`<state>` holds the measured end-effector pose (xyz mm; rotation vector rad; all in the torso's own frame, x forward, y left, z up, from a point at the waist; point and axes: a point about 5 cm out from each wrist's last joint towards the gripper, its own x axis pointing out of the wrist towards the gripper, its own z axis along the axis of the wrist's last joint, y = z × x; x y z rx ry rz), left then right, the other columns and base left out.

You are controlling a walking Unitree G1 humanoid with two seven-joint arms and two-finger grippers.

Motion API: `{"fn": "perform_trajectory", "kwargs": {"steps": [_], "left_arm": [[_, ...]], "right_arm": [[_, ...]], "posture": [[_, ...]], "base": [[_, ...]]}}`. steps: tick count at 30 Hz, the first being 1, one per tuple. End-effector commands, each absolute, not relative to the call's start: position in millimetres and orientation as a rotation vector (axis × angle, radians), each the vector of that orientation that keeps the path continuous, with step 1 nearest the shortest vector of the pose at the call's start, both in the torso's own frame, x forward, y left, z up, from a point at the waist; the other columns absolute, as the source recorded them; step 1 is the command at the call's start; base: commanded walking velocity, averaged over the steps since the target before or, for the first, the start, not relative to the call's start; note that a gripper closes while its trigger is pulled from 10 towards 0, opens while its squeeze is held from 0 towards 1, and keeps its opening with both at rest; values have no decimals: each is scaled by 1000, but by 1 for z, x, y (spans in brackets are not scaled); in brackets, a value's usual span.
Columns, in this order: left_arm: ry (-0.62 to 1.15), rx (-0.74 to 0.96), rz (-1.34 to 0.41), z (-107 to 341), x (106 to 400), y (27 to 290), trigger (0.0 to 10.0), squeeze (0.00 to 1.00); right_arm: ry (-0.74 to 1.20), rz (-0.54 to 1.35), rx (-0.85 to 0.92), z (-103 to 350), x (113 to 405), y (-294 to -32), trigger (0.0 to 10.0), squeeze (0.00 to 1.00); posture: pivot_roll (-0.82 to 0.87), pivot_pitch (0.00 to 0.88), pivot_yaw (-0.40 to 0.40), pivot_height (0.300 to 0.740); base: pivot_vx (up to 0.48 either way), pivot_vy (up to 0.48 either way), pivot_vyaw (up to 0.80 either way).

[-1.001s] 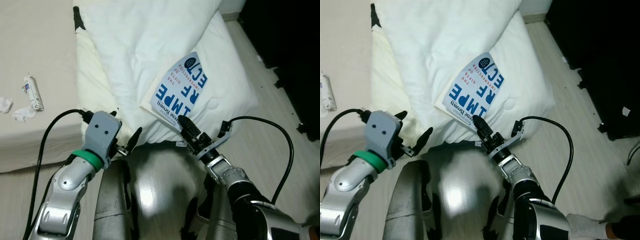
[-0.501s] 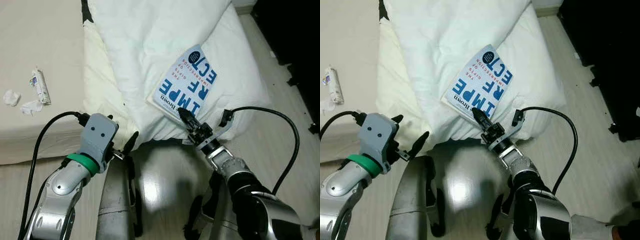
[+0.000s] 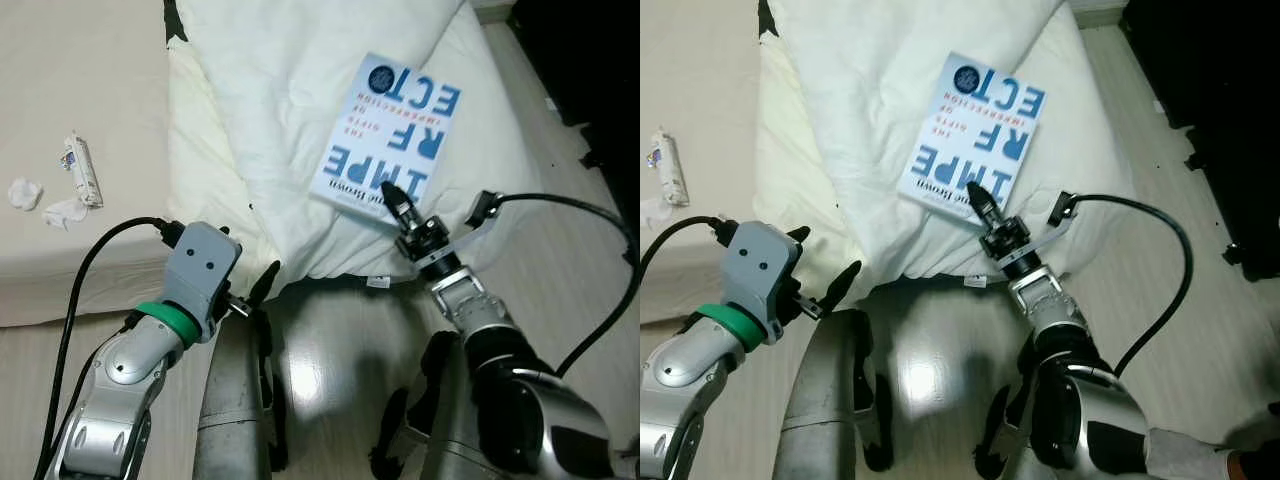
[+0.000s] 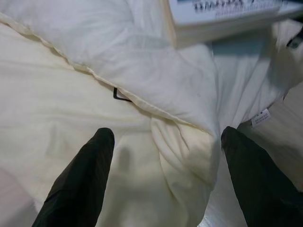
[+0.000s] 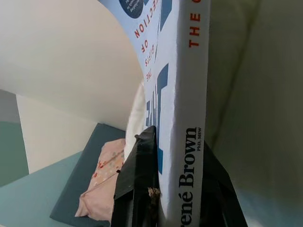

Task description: Clean up the room

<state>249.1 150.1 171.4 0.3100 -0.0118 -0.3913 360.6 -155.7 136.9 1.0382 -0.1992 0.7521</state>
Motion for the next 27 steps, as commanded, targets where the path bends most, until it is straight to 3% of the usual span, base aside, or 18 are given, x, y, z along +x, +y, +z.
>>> {"fn": "perform_trajectory", "kwargs": {"steps": [1, 6, 8, 10, 14, 16, 18, 19, 21, 27], "left_arm": [[32, 305, -402, 162, 248, 149, 10000, 0], [31, 239, -388, 163, 254, 144, 10000, 0], [22, 43, -373, 175, 275, 129, 10000, 0], [13, -29, -376, 182, 284, 122, 10000, 0], [-31, -122, -369, 202, 308, 104, 10000, 0], [-31, -122, -369, 202, 308, 104, 10000, 0], [-39, -228, -363, 222, 343, 80, 10000, 0], [-39, -228, -363, 222, 343, 80, 10000, 0], [-44, -236, -320, 233, 372, 62, 10000, 0], [-91, -154, -160, 244, 392, 68, 10000, 0]], "right_arm": [[-235, 788, 1043, 141, 360, -155, 0, 0], [-289, 854, 977, 155, 358, -158, 0, 0], [-410, 894, 893, 177, 339, -170, 0, 0], [-456, 903, 870, 186, 328, -175, 0, 0], [-539, 894, 844, 199, 301, -191, 0, 0], [-539, 894, 844, 199, 301, -191, 0, 0], [-602, 864, 803, 209, 266, -210, 0, 0], [-602, 864, 803, 209, 266, -210, 0, 0], [-657, 844, 770, 219, 244, -221, 0, 0], [-696, 838, 756, 225, 233, -221, 0, 0]], "posture": [[368, 306, 86, 522], [318, 294, 70, 522], [238, 276, 61, 522], [238, 276, 61, 522], [168, 258, 66, 522], [168, 258, 66, 522], [78, 234, 84, 522], [78, 234, 84, 522], [11, 211, 105, 522], [-27, 204, 121, 522]], "base": [[0, 0, 0], [0, 0, 0], [0, 0, 0], [0, 0, 0], [0, 0, 0], [0, 0, 0], [0, 0, 0], [0, 0, 0], [0, 0, 0], [0, 0, 0]]}}
